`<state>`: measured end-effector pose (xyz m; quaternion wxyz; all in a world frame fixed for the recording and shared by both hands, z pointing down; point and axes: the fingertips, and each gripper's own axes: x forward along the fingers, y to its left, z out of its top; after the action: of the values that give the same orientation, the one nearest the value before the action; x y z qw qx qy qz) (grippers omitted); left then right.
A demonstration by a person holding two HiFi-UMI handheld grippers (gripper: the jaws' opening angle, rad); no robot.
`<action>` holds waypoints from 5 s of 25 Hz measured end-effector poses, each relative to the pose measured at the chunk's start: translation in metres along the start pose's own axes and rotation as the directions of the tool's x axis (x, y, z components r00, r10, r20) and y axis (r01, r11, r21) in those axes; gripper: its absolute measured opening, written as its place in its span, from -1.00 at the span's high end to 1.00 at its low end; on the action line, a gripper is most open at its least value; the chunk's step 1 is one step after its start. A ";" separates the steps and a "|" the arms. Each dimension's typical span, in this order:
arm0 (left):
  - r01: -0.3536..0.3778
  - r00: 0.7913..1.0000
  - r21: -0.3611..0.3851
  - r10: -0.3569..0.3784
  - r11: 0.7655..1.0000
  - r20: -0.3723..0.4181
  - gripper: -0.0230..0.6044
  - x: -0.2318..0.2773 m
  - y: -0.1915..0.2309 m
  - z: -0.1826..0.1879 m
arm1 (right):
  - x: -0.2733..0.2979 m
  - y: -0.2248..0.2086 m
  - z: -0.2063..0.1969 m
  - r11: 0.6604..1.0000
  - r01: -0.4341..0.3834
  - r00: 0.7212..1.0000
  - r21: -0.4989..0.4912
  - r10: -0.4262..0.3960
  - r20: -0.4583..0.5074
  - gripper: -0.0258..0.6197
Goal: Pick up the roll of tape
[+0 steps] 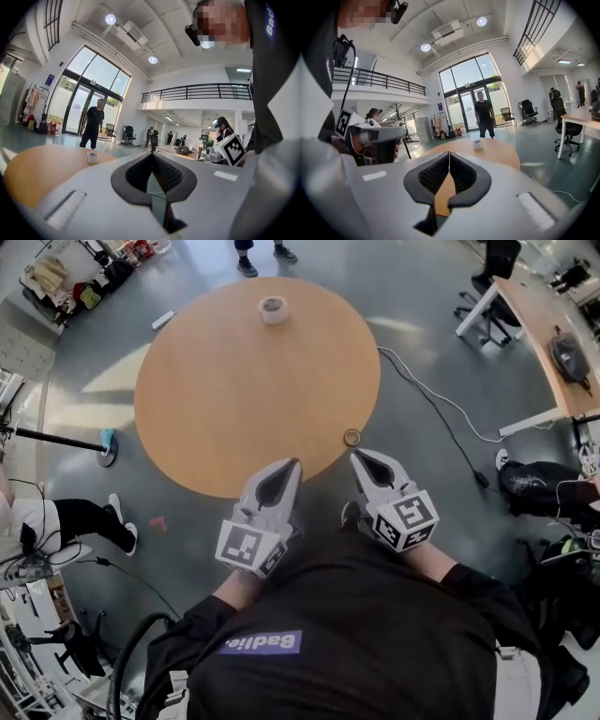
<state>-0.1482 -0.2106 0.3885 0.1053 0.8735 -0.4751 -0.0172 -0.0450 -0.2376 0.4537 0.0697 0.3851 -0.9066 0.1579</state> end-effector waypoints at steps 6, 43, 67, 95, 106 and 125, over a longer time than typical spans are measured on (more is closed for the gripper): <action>-0.018 0.999 -0.001 0.018 1.000 -0.029 0.86 0.046 -0.013 -0.011 | 0.006 -0.040 -0.002 0.999 -0.041 0.999 0.009 0.041 -0.015 0.88; -0.184 0.954 0.044 0.190 0.982 -0.233 0.86 0.040 -0.017 -0.051 | 0.059 -0.174 -0.208 0.958 0.083 0.911 0.276 0.039 -0.410 0.44; -0.233 0.941 0.057 0.240 0.971 -0.238 0.86 0.016 0.000 -0.060 | 0.109 -0.216 -0.272 0.853 0.306 0.828 0.423 -0.019 -0.560 0.42; -0.262 0.944 0.014 0.259 0.965 -0.202 0.86 -0.004 0.020 -0.059 | 0.112 -0.215 -0.270 0.848 0.356 0.803 0.394 -0.061 -0.593 0.77; -0.208 0.970 0.018 0.208 0.978 -0.129 0.86 -0.015 0.017 -0.054 | 0.102 -0.186 -0.235 0.861 0.315 0.852 0.400 -0.071 -0.518 0.77; -0.074 0.996 0.000 0.074 0.997 -0.039 0.87 -0.044 0.018 -0.020 | 0.083 -0.077 -0.121 0.892 0.191 0.944 0.409 -0.053 -0.326 0.77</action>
<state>-0.1845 -0.1802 0.4083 0.1160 0.8553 -0.5050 0.0035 -0.0463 -0.3028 0.6064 0.1317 0.4185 -0.8000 0.4093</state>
